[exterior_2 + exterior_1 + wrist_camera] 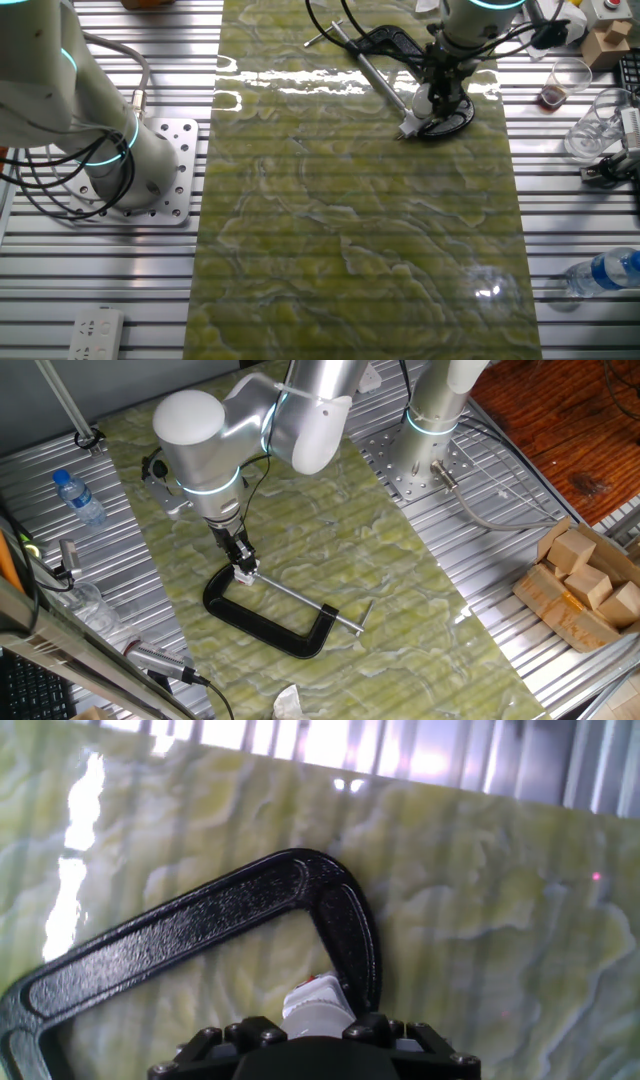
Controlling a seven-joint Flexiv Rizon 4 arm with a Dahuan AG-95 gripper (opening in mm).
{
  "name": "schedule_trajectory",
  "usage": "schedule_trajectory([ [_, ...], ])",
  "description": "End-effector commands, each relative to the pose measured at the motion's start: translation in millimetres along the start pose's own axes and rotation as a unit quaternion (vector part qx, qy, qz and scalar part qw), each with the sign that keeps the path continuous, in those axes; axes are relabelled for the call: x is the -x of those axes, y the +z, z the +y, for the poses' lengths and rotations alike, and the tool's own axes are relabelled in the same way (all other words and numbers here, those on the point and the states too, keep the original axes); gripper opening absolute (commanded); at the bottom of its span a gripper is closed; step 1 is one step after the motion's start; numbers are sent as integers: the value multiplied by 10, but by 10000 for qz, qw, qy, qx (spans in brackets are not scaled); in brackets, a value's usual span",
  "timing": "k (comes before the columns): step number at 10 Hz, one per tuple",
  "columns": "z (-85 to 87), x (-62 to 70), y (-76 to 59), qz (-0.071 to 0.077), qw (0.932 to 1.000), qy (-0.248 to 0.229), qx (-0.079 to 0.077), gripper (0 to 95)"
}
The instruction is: Take out the light bulb by rotating it
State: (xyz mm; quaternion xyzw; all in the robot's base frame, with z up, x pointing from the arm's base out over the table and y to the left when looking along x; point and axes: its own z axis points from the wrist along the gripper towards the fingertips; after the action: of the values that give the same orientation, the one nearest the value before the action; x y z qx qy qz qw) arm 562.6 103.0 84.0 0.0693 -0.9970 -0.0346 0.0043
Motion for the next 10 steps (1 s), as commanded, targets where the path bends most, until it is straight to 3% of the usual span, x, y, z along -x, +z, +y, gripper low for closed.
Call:
schedule_trajectory([
  [1, -21, 1, 4, -12, 10000, 26, 11, 570],
  [5, -22, 2, 15, -28, 9999, 147, 13, 570],
  [10, -23, 2, 21, -55, 9976, 687, 15, 570],
])
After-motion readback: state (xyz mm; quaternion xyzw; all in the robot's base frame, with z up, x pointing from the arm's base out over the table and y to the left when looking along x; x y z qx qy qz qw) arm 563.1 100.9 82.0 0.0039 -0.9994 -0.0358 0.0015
